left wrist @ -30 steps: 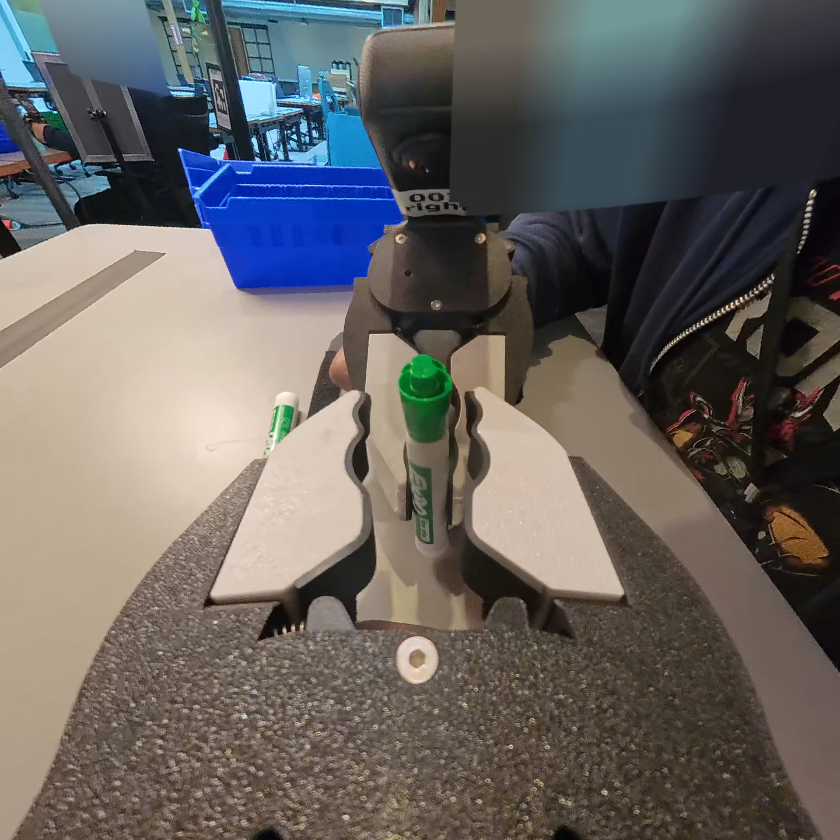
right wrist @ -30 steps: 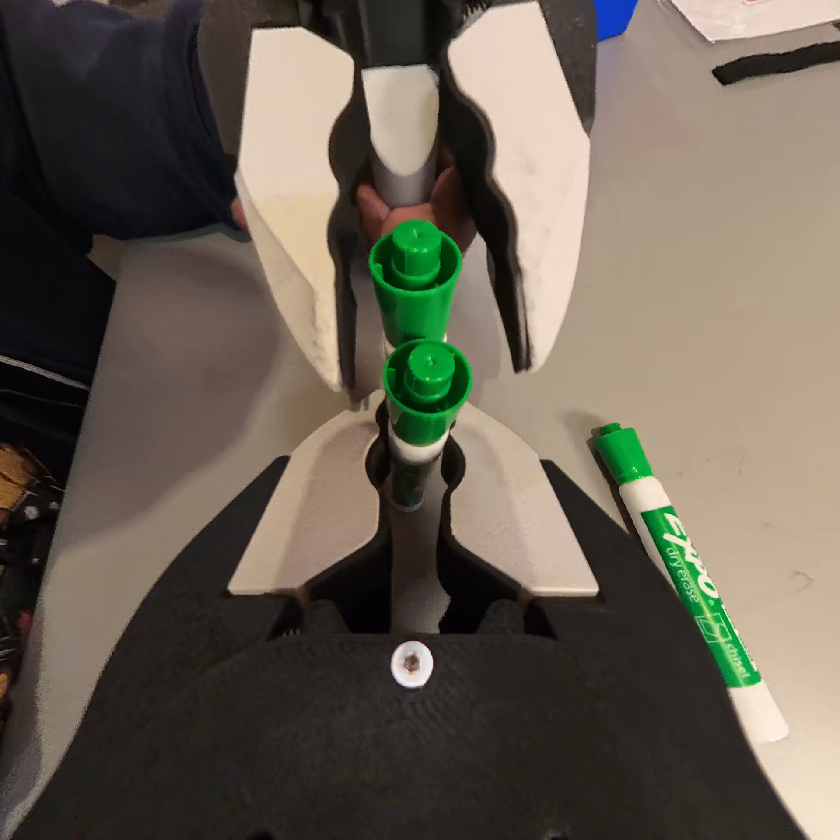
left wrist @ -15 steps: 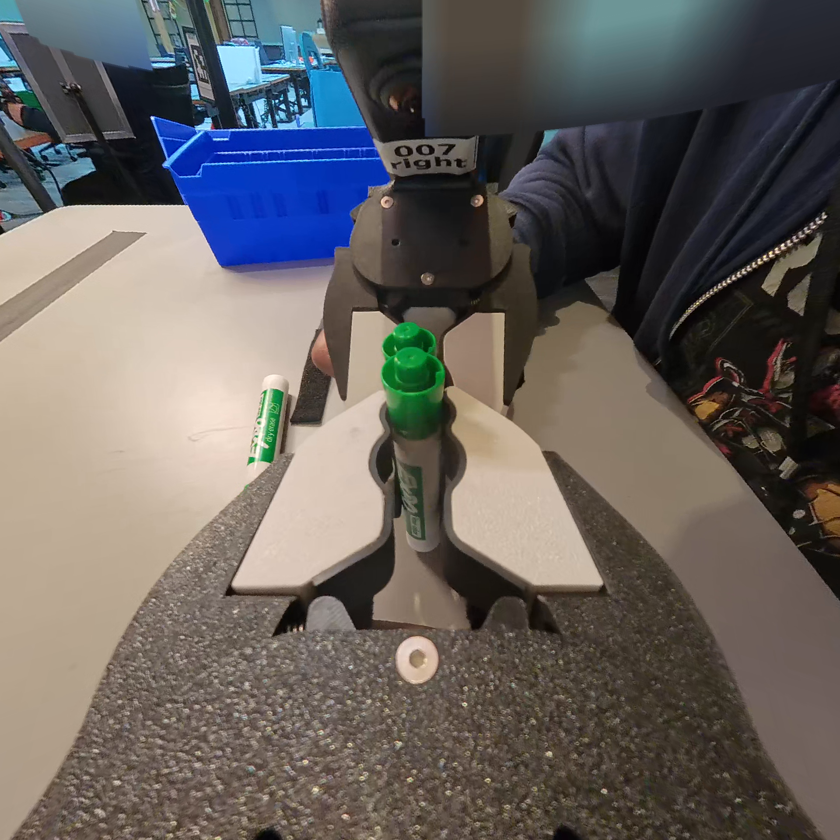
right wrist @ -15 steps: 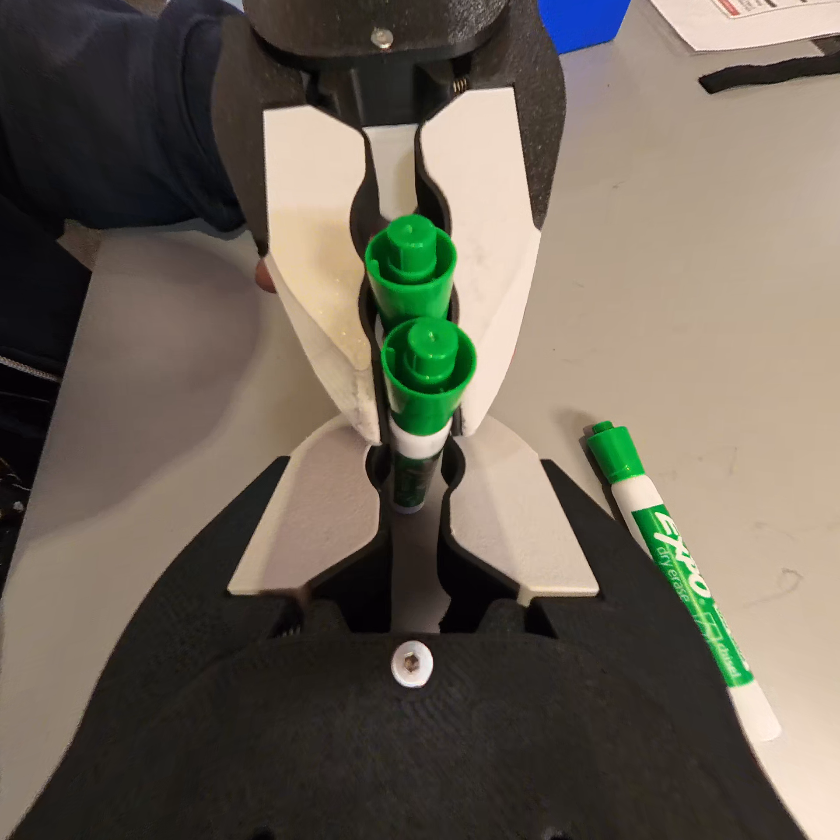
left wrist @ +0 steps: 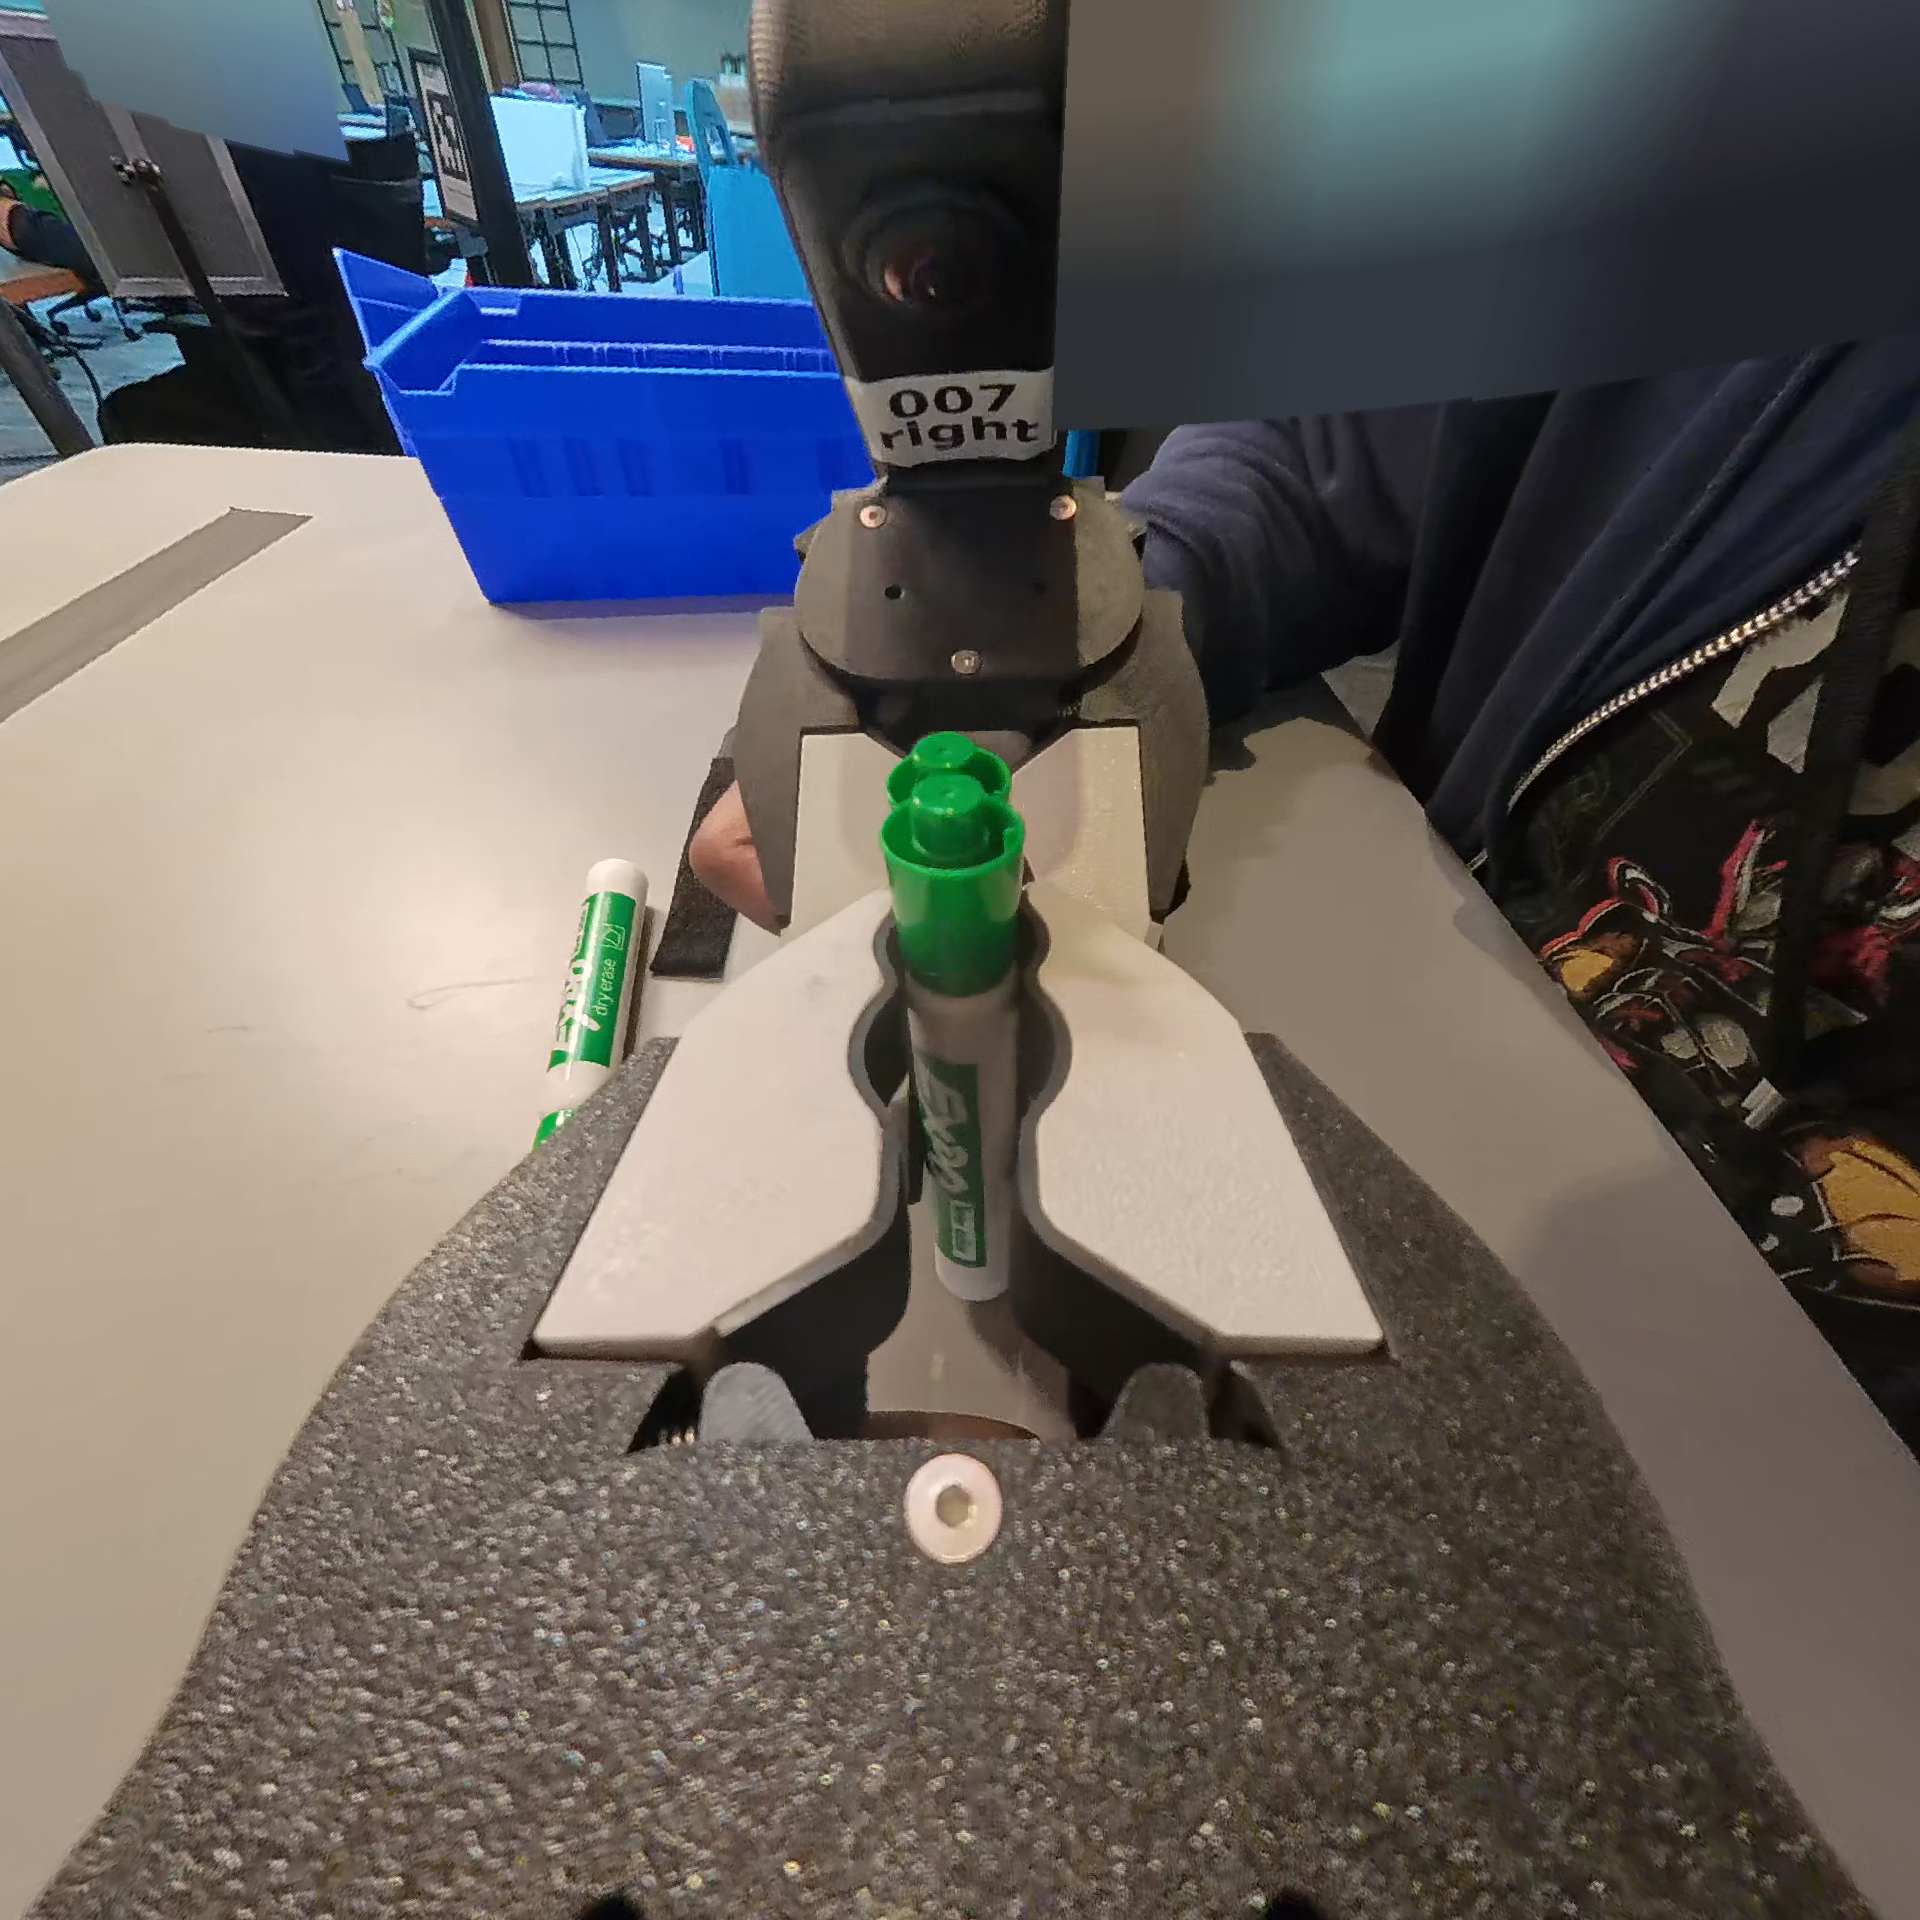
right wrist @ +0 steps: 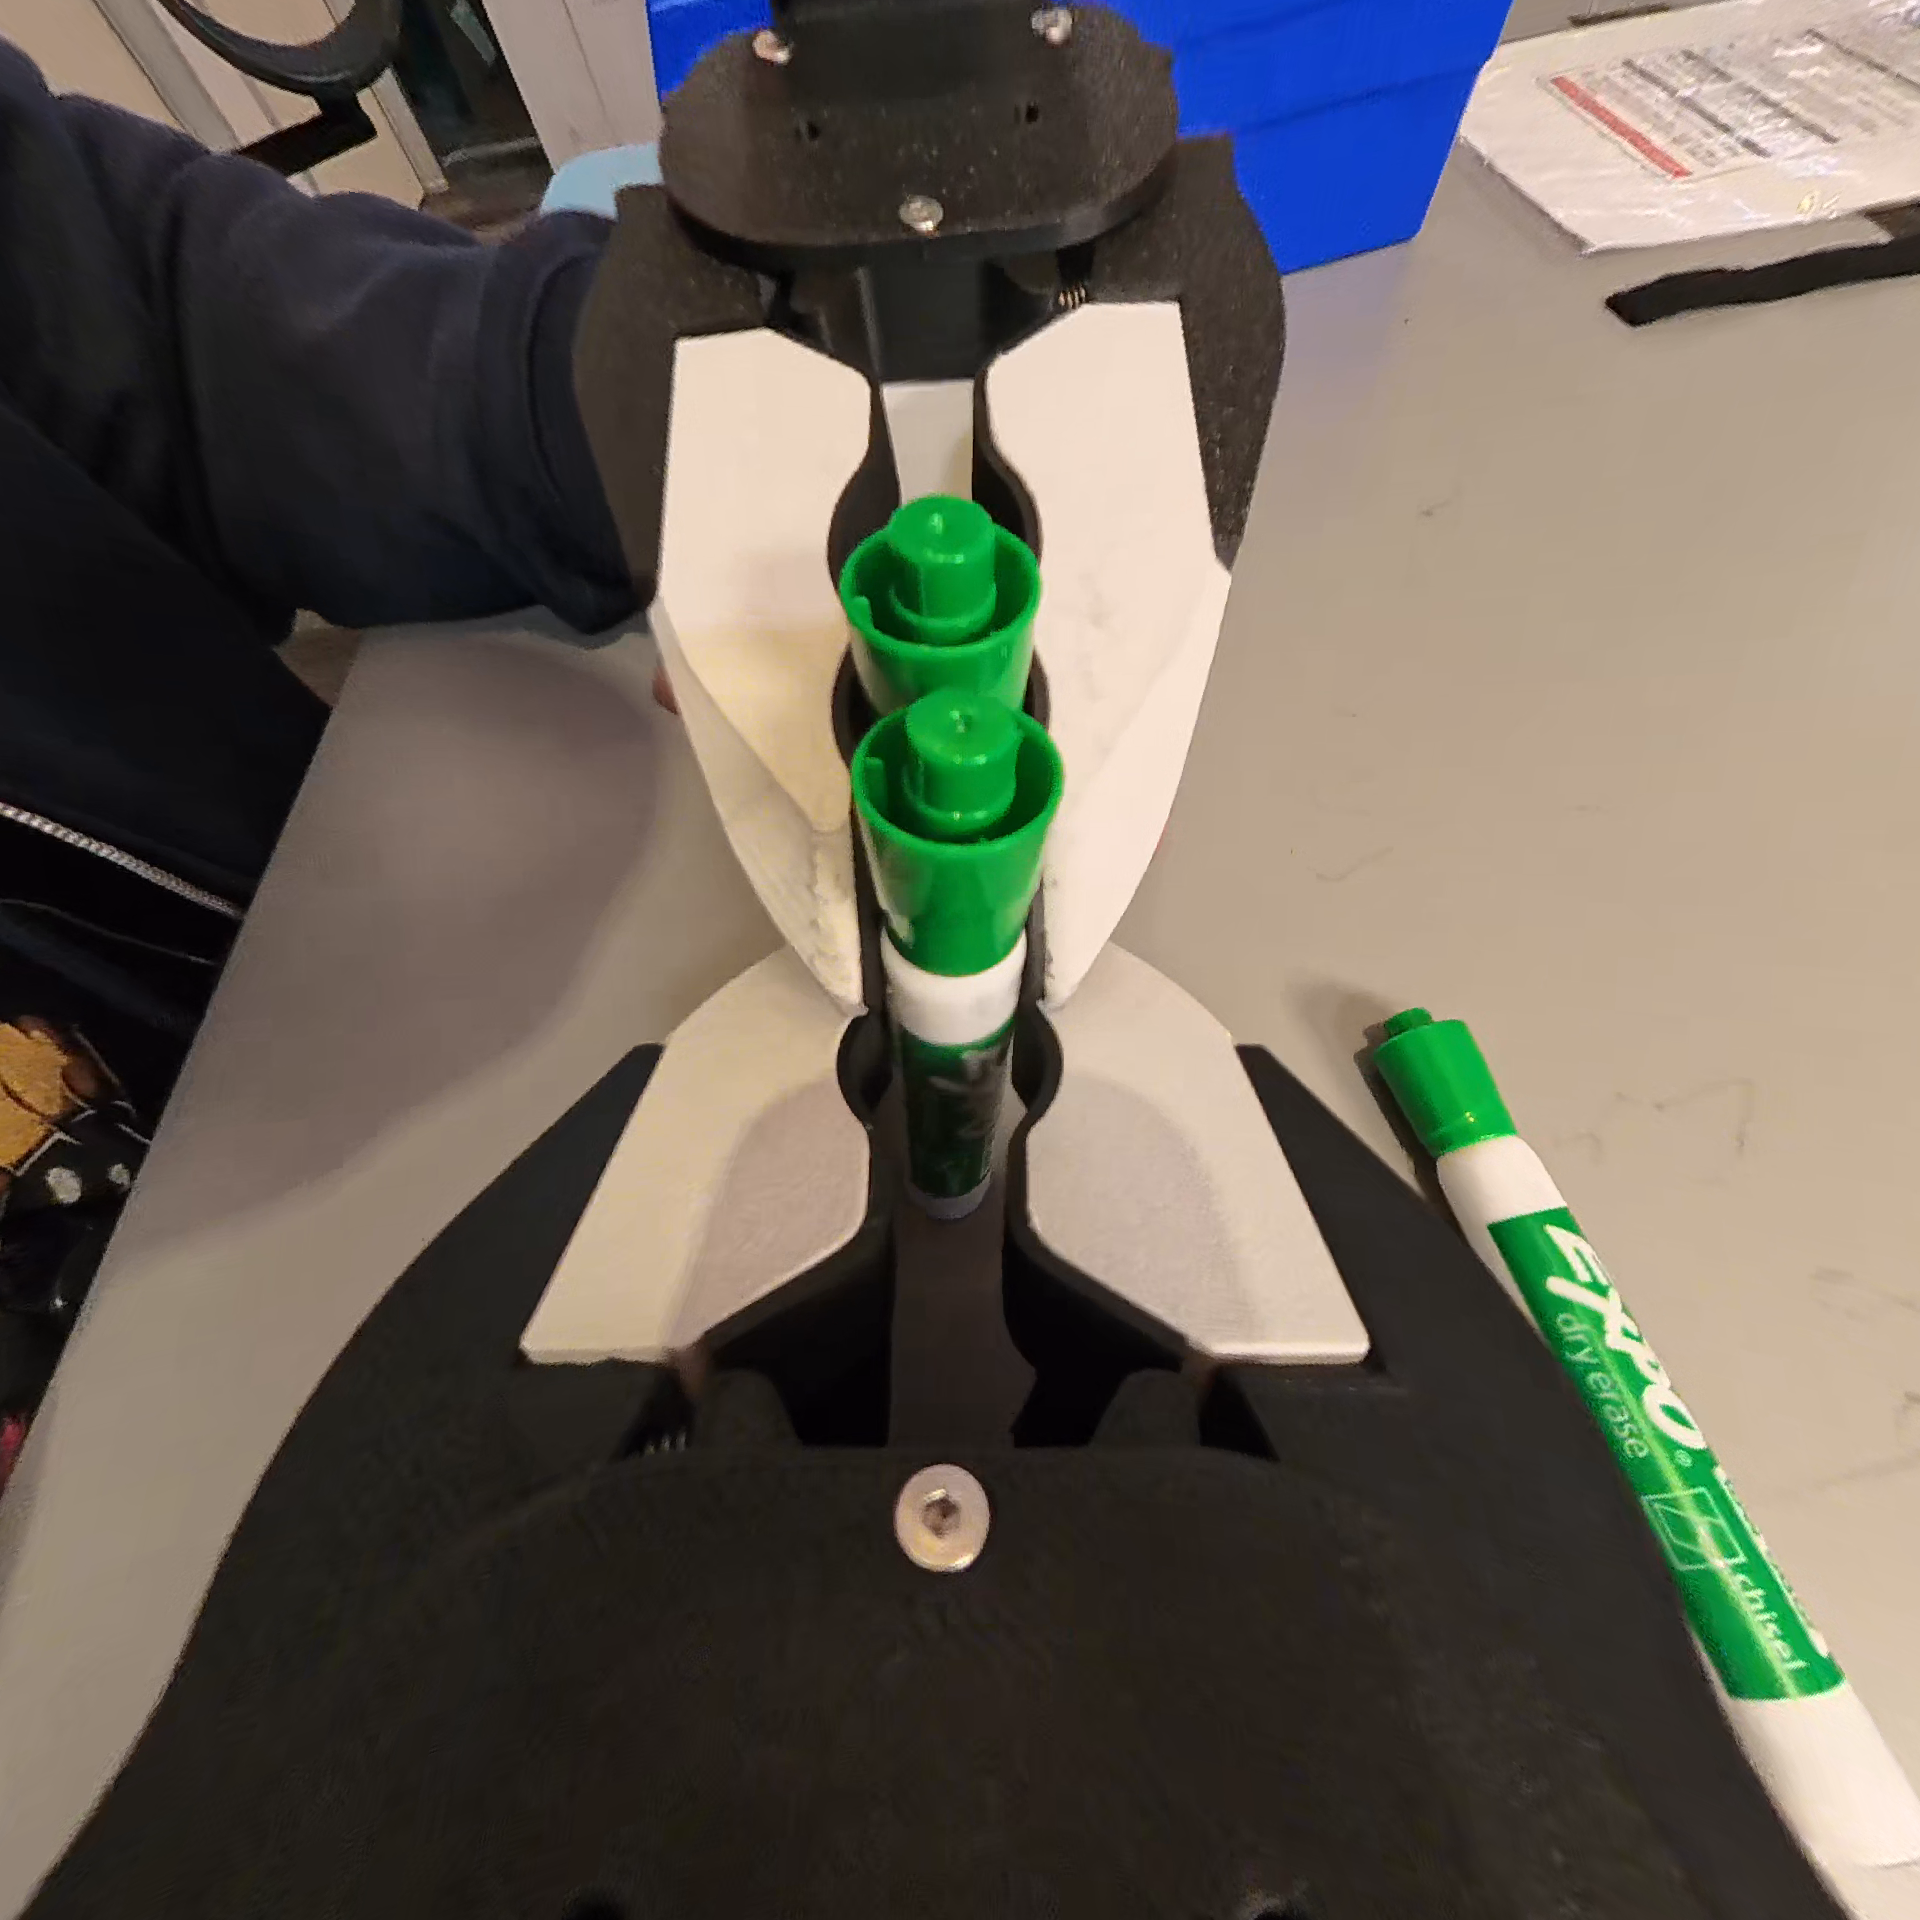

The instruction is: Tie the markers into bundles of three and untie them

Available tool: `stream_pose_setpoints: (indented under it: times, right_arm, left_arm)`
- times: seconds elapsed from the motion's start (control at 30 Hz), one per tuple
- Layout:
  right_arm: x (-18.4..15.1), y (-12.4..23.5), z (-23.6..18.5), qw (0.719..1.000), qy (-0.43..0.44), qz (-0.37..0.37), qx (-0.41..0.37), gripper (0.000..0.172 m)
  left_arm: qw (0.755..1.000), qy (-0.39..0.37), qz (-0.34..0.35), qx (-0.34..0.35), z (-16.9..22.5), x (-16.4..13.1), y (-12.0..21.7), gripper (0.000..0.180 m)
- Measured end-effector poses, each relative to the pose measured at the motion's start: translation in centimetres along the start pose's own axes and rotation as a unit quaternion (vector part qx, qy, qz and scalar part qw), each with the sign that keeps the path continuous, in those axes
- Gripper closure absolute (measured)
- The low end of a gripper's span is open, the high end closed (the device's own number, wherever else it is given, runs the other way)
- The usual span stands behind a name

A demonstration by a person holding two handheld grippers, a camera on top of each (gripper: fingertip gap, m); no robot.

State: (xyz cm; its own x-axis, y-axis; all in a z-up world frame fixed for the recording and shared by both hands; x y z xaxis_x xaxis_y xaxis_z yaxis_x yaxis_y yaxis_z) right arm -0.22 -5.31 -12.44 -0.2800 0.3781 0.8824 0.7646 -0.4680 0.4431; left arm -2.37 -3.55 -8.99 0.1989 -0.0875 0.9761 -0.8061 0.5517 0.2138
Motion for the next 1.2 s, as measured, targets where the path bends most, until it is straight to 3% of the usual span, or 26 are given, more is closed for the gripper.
stream_pose_setpoints:
  times: [0.2,0.73,0.93,1.2]
  right_arm:
    - [0.5,0.3,0.2,0.999,-0.022,0.031,0.006,0.152]
    - [-0.1,-1.0,0.5,0.999,-0.053,-0.012,-0.003,0.140]
    - [0.0,-1.9,0.3,0.998,-0.062,-0.021,0.010,0.152]
    - [0.1,-1.6,0.6,0.998,-0.069,-0.012,-0.004,0.152]
  left_arm:
    - [0.999,0.026,0.020,0.004,-0.4,0.4,0.1,0.163]
    - [1.000,0.009,-0.003,-0.010,-0.3,-0.3,0.4,0.163]
    - [1.000,0.007,-0.007,-0.011,-0.3,-0.4,0.6,0.163]
    - [1.000,0.011,-0.014,-0.008,-0.8,-0.6,1.2,0.162]
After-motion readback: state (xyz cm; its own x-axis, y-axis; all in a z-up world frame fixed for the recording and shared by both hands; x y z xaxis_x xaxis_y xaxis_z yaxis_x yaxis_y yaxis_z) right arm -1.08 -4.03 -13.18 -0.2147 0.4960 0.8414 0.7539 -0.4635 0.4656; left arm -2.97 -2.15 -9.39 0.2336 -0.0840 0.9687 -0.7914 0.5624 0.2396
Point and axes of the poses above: each gripper's, where its closed fingertips meet, y back along the fingers, x out of its top, z = x × y across the jaws, the point moved 4 cm from there along y, back along the fingers, and after that the axes turned 6 degrees about x, right-handed, at the moved point
